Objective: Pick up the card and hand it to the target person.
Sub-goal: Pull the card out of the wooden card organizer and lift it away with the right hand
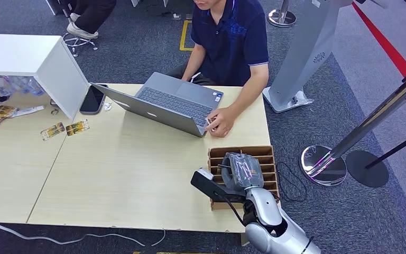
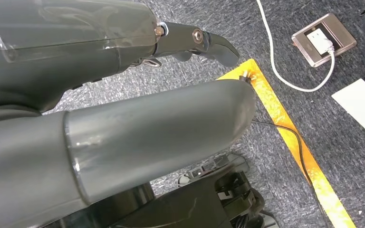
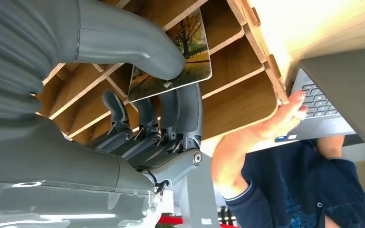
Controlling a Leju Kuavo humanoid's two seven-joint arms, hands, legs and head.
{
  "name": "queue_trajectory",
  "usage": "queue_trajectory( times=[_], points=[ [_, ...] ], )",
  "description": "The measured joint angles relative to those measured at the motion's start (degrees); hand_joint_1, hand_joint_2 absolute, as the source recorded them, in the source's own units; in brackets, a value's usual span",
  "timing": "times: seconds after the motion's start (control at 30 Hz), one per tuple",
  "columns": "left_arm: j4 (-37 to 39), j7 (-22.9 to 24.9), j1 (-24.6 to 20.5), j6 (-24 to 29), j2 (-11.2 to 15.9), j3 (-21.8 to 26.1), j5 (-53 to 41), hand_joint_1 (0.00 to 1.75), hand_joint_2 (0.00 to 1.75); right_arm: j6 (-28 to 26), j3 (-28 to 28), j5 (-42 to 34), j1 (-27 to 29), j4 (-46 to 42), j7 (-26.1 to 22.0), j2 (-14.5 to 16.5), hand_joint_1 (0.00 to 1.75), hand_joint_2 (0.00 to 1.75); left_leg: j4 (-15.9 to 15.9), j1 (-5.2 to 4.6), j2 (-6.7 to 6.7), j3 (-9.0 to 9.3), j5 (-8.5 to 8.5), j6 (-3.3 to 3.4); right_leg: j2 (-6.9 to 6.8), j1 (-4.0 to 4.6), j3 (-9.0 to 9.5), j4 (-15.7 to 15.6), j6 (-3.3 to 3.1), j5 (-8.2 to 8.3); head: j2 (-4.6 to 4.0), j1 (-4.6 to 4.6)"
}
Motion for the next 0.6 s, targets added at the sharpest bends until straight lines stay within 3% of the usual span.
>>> queue_trajectory(
  times=[0.6],
  points=[
    [0.00, -0.02, 0.04, 0.06, 0.00, 0.00, 0.00, 0.00, 0.00, -0.45, -0.02, 0.74, 0.00, -1.06, 0.02, -0.06, 1.34, 1.75, 0.00, 0.00, 0.00, -0.01, 0.00, 0.00, 0.00, 0.00, -0.01, 0.00, 0.00, 0.00, 0.01, 0.00]
  ],
)
